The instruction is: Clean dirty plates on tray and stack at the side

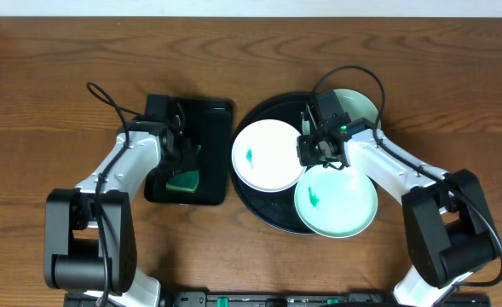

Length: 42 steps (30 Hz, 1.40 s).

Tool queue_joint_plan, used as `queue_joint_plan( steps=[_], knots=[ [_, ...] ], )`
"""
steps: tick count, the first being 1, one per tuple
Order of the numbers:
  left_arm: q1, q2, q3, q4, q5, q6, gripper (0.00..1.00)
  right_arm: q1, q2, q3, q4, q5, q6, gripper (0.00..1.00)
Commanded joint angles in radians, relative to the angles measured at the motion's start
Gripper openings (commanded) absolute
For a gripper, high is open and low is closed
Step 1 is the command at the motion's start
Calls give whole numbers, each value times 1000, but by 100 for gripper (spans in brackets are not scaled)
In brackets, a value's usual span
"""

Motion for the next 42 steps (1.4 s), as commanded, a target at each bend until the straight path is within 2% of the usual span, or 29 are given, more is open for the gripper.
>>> queue_joint_plan(
  steps=[1, 8, 12, 18, 24, 27, 42],
  knots=[
    [-1, 2, 17, -15, -9, -2, 57, 9, -1, -3, 3, 2, 3, 9],
    [-1, -15, 19, -19, -10, -2, 57, 9, -1, -3, 4, 2, 4, 11],
    [-1, -29, 27, -19, -36, -1, 57, 9, -1, -3, 4, 2, 3, 18],
    [-1, -58, 34, -21, -40, -2, 57, 9, -1, -3, 5, 2, 3, 21],
    [-1, -58, 34, -31, -39, -2, 58, 9, -1, -3, 5, 2, 3, 22],
    [-2, -58, 34, -36, -30, -2, 53, 9, -1, -3, 5, 2, 3, 22],
    [-20, -58, 5, -37, -25, -2, 54, 9, -1, -3, 6, 2, 3, 22]
  ],
)
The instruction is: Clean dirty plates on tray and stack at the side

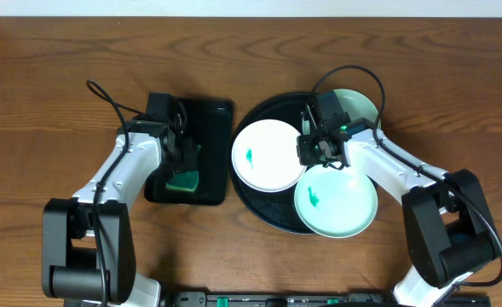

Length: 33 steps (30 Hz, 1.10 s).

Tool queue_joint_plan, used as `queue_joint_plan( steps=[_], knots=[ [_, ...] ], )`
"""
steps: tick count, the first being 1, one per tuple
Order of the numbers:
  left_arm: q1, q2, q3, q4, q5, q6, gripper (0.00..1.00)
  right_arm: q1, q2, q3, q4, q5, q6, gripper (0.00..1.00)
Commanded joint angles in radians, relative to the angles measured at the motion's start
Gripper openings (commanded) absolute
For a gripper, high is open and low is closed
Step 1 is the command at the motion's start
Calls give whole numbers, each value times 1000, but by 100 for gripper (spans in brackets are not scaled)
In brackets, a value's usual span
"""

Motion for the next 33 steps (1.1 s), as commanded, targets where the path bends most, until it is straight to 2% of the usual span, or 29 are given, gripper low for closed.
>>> queue_joint_plan(
  steps=[1, 3, 5, 7, 14, 18, 33],
  knots=[
    [-2, -14, -9, 5, -2, -3, 54, 9, -1, -3, 3, 2, 3, 22],
    [-2, -14, -21, 19, -2, -3, 51, 9, -1, -3, 3, 2, 3, 22],
    [-2, -14, -29, 35, -2, -3, 43, 9, -1, -3, 3, 2, 3, 22],
    [-1, -15, -28, 47, -2, -3, 41, 9, -1, -3, 3, 2, 3, 22],
    [-2, -15, -10, 48, -1, -3, 42, 9, -1, -3, 3, 2, 3, 23],
    [-8, -15, -14, 39, -2, -3, 46, 9, -1, -3, 3, 2, 3, 22],
    [-9, -3, -99, 122, -2, -13, 45, 9, -1, -3, 3, 2, 3, 22]
  ],
)
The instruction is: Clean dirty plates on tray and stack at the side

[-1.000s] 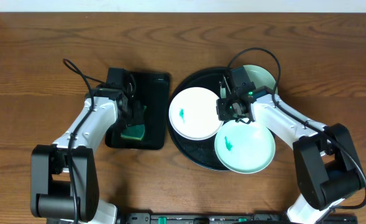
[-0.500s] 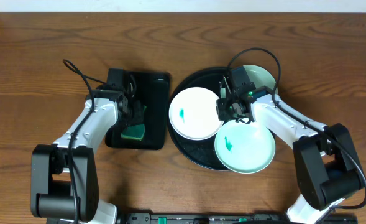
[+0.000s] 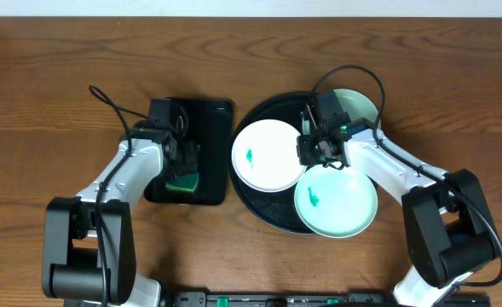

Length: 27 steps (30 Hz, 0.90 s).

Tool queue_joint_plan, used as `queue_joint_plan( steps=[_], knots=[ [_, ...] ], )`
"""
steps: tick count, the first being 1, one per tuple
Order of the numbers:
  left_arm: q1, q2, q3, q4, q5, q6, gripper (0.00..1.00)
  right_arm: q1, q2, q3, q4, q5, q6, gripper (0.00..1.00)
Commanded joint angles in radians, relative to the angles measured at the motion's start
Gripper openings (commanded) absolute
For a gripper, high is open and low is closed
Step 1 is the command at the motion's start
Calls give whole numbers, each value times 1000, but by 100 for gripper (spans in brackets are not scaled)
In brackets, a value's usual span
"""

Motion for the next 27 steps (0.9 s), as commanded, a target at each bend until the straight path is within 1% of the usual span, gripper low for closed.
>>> queue_joint_plan(
  steps=[1, 10, 27],
  knots=[
    [-4, 1, -35, 16, -1, -17, 45, 9, -1, -3, 3, 2, 3, 22],
    [-4, 66, -45, 50, -1, -25, 45, 9, -1, -3, 3, 2, 3, 22],
    [-4, 76, -53, 50, -2, -24, 44, 9, -1, -3, 3, 2, 3, 22]
  ],
)
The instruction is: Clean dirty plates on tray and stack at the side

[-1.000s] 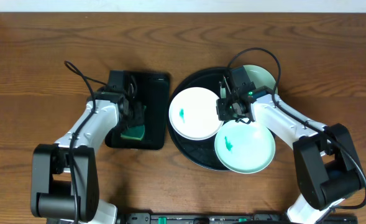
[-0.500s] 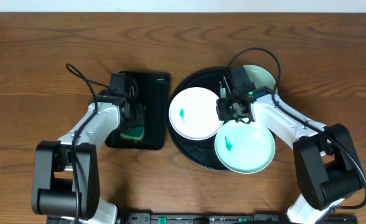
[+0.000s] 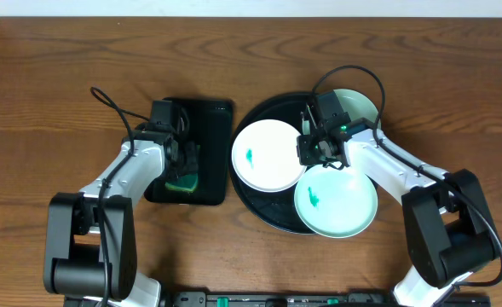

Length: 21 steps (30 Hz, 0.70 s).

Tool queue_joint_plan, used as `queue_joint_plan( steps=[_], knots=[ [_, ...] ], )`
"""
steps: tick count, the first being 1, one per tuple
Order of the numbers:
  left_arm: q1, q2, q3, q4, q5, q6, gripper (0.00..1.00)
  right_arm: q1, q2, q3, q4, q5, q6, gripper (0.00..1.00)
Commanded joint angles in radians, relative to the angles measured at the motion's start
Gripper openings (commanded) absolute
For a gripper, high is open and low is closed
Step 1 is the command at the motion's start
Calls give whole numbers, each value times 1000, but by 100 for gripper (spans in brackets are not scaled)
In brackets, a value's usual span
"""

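A round black tray [image 3: 259, 205] holds three plates. The white plate [image 3: 272, 166] has a teal smear on its left side. In front of it, the mint plate [image 3: 344, 209] also carries a teal smear. A pale green plate [image 3: 359, 104] at the back is partly hidden by my right arm. My right gripper [image 3: 312, 153] sits at the white plate's right rim, apparently shut on it. My left gripper [image 3: 187, 162] points down onto the upper edge of a green sponge [image 3: 182, 182]. Its fingers are dark against dark, so their gap is unreadable.
The sponge lies in a small rectangular black tray [image 3: 216, 128] left of the round one. Cables loop above both wrists. Bare wooden table [image 3: 54, 85] surrounds the trays on all sides.
My left arm has shifted very slightly towards the right over the sponge tray. The sponge, the plates and my right gripper are where they were.
At every earlier moment my right gripper stayed at the white plate's right rim and my left gripper hovered at the sponge. Only the left arm crept a little rightward and up the frame. No plate has moved.
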Motion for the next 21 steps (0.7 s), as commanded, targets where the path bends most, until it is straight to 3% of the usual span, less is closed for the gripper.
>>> queue_joint_plan(
  steps=[1, 6, 16, 21],
  knots=[
    [-2, 58, -33, 0, -2, -5, 44, 9, -1, -3, 3, 2, 3, 22],
    [-2, 77, -33, 5, -2, -5, 36, 9, -1, -3, 3, 2, 3, 22],
    [-2, 74, -29, 8, -1, -5, 7, 9, -1, -3, 3, 2, 3, 22],
    [-2, 32, 3, -9, -2, -1, 7, 9, -1, -3, 3, 2, 3, 21]
  ],
)
